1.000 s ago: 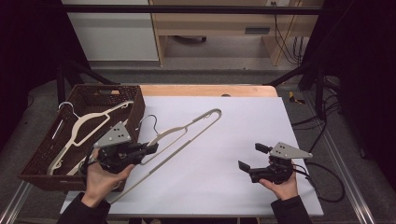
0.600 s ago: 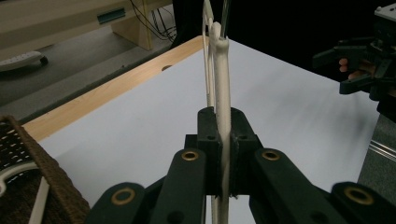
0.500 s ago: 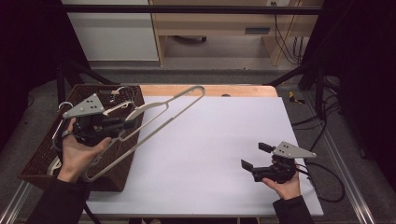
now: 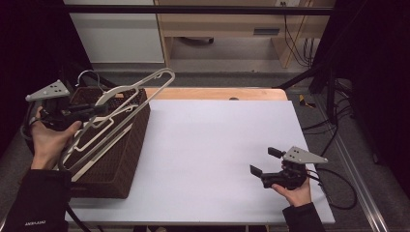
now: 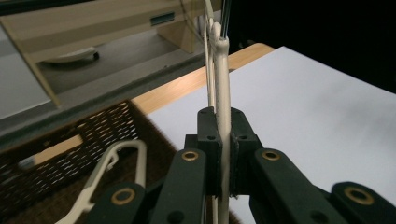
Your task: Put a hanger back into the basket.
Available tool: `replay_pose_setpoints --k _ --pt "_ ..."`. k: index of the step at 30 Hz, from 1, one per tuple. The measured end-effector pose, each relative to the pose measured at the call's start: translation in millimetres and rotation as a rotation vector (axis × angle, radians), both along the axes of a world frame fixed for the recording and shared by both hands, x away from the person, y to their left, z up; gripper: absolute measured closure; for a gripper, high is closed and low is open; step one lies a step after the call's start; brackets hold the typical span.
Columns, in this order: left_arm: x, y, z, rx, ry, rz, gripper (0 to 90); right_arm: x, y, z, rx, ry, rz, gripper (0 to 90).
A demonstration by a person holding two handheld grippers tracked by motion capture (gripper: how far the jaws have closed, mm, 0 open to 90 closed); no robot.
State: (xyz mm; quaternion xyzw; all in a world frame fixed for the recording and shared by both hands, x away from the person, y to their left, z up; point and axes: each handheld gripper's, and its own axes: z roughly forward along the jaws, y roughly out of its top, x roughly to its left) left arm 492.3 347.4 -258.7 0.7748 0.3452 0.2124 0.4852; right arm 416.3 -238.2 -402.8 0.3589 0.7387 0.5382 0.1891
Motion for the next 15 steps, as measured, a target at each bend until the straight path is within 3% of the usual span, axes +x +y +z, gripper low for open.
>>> replay_pose_setpoints --k 7,15 --pt "16.0 37.4 -21.6 0.016 0.051 0.062 85.7 0.6 -1.2 -0.4 0.000 0.001 -0.003 6.3" --pt "22.2 62.9 -40.0 0.017 0.080 0.088 85.7 1.4 -2.5 -1.0 0.002 0.003 -0.009 6.2"
